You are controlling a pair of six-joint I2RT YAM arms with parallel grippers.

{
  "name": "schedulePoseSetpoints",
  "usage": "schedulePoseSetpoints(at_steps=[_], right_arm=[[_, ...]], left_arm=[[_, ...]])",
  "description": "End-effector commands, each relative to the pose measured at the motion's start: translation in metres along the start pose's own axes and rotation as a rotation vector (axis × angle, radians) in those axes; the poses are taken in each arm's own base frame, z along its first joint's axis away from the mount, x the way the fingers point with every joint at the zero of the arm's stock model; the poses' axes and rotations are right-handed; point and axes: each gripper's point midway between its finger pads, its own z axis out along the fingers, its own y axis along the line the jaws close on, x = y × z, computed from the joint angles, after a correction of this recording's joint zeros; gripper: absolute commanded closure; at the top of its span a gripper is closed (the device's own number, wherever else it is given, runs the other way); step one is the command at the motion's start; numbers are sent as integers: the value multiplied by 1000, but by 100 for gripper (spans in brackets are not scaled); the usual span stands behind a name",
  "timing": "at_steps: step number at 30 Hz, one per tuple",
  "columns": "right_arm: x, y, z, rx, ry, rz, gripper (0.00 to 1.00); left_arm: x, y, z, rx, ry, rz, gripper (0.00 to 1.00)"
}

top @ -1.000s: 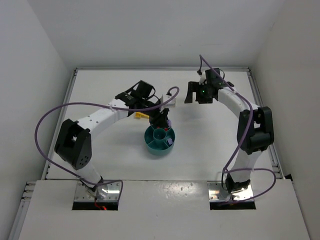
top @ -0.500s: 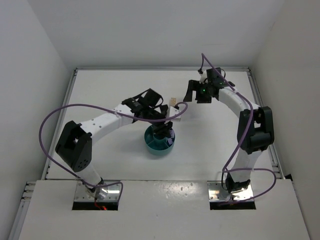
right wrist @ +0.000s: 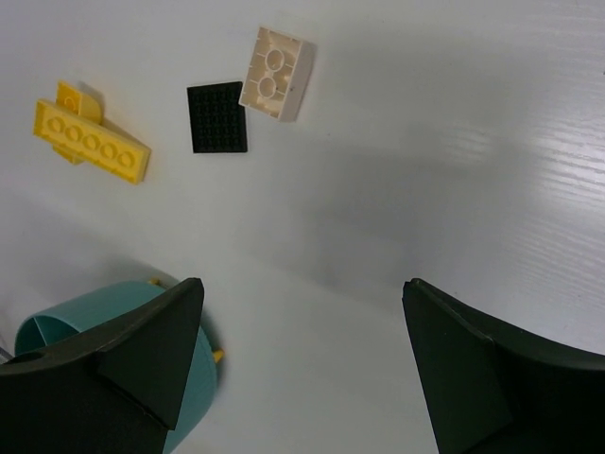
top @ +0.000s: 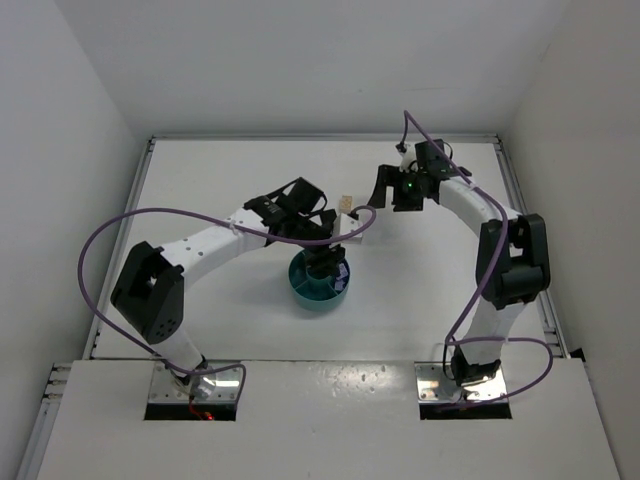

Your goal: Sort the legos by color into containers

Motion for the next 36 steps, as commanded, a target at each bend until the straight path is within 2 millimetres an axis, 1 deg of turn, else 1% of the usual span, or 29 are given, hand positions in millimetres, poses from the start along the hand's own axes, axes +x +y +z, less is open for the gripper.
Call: schedulePoseSetpoints(at_steps=[1, 3, 6, 7, 8, 9, 10, 11, 13, 14, 16, 17, 18, 19, 20, 21, 22, 25, 26, 27, 28, 29, 30, 31, 32, 33, 34, 35, 36], right_arm=[[-18, 14, -21, -39, -77, -70, 14], [-18, 15, -21, -49, -75, -83, 14], [-20, 14, -24, -48, -85, -146, 14], [-19, 17, -22, -53, -82, -198, 14], [-26, 22, -24, -59, -97, -238, 14], [-28, 21, -22, -58, -98, -268, 14], [-31, 18, -16, -57, -100, -294, 14], [-43, 14, -15, -25, -122, -318, 14], [-53, 12, -7, 1, -117, -330, 14], [-61, 8, 0, 15, -106, -324, 14], [-75, 9, 5, 45, -122, -336, 14], [-72, 9, 15, 55, -106, -322, 14], [-75, 6, 19, 72, -108, -298, 14], [-77, 11, 21, 75, -108, -276, 14], [-71, 15, 28, 76, -96, -229, 14], [-69, 14, 31, 76, -89, -201, 14], [-61, 22, 41, 75, -69, -194, 14], [-50, 33, 55, 78, -49, -176, 14], [-50, 33, 55, 78, -49, -176, 14], [-46, 35, 62, 91, -45, -173, 14], [-43, 40, 68, 84, -34, -182, 14], [-47, 40, 70, 90, -48, -176, 14], [-43, 41, 75, 103, -41, -172, 14], [-47, 49, 76, 100, -59, -187, 14], [-43, 44, 82, 115, -49, -175, 14], [-49, 49, 85, 132, -72, -190, 14], [-42, 48, 92, 147, -59, -186, 14], [-50, 45, 90, 180, -82, -188, 14], [-48, 44, 95, 195, -80, -194, 16]], left_arm=[[-11, -1, -2, -4, -26, 44, 44], [-12, 1, -1, -3, -25, 52, 44], [-21, 12, -8, -30, -55, 45, 44], [-29, 25, -16, -68, -91, 17, 44], [-37, 33, -26, -101, -119, 6, 44], [-49, 40, -36, -128, -156, 4, 44], [-50, 53, -47, -168, -182, -63, 44], [-65, 65, -60, -214, -231, -63, 44], [-70, 86, -79, -309, -268, -130, 42], [-73, 107, -100, -415, -304, -216, 42], [-71, 125, -121, -506, -332, -290, 42], [-64, 136, -133, -557, -347, -367, 41], [-60, 146, -147, -636, -352, -393, 39], [-54, 152, -153, -674, -349, -421, 38], [-45, 157, -163, -715, -345, -448, 38], [-45, 162, -176, -774, -355, -459, 36], [-34, 164, -176, -796, -338, -479, 35], [-4, 171, -189, -868, -306, -544, 35], [6, 174, -195, -886, -305, -575, 35], [16, 175, -197, -900, -297, -604, 35], [19, 177, -200, -903, -300, -610, 35], [32, 180, -202, -914, -285, -635, 35], [36, 182, -199, -909, -277, -644, 35], [40, 184, -204, -921, -282, -662, 35], [44, 186, -203, -916, -280, -671, 35], [49, 188, -210, -931, -280, -680, 35], [48, 187, -208, -922, -288, -687, 35], [52, 189, -214, -935, -289, -695, 35], [54, 189, -217, -934, -293, -699, 35]])
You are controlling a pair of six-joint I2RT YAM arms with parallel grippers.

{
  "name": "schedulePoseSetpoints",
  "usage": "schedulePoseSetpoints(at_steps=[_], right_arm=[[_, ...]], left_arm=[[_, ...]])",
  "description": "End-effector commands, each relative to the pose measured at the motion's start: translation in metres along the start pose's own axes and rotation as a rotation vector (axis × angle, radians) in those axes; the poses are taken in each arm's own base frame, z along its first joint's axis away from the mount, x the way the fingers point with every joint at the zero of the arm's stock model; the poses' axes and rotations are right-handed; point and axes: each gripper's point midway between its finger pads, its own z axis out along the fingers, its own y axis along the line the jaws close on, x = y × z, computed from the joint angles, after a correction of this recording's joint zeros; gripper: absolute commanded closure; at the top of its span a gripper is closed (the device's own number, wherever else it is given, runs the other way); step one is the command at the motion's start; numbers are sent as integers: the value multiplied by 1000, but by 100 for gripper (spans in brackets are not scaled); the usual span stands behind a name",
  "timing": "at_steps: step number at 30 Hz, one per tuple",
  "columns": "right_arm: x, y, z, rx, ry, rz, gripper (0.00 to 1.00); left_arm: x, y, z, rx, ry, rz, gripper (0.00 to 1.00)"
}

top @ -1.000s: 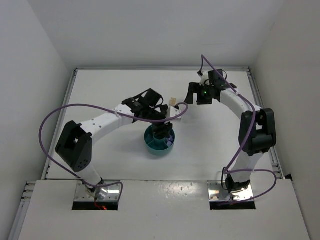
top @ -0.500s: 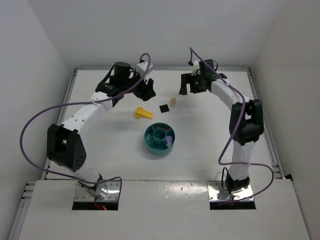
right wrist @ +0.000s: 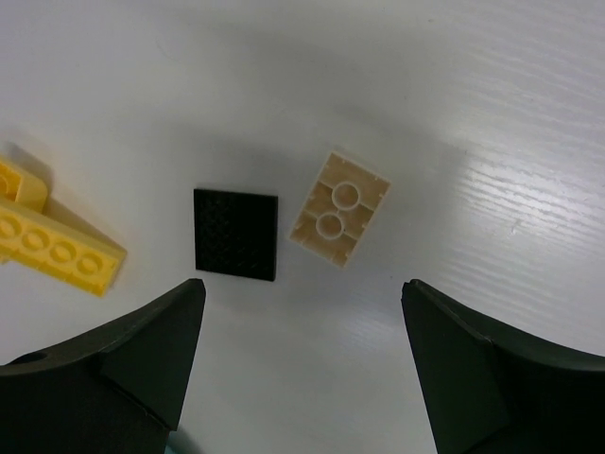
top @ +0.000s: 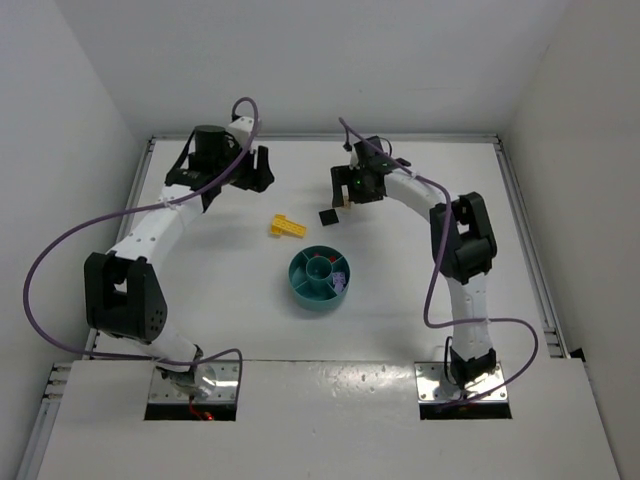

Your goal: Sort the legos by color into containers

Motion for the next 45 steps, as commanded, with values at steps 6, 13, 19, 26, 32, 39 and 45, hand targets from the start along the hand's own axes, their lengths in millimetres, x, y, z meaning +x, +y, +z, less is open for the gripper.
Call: schedulePoseSetpoints(at_steps=[6, 13, 19, 26, 32, 39, 45], right_arm=[[-32, -15, 15, 159, -112, 36, 22], [-26, -18, 33, 180, -104, 30, 39], [-26, -15, 40, 157, -94, 9, 60], [-34, -6, 13, 82, -119, -90, 88], [-39, 3, -39, 26, -164, -188, 99], [-20, 51, -101, -253, -164, -432, 100], [18, 110, -170, -498, -222, -874, 100]], left_arm=[[-5, 15, -5, -3, -32, -35, 35], [1, 24, -6, -11, -26, -29, 35], [6, 25, -8, -8, -20, -36, 35], [11, 24, -7, 1, -12, -30, 35], [11, 19, 0, 44, -24, -26, 35], [14, 21, 2, 55, -28, -29, 35], [19, 19, 1, 65, -20, -24, 35]])
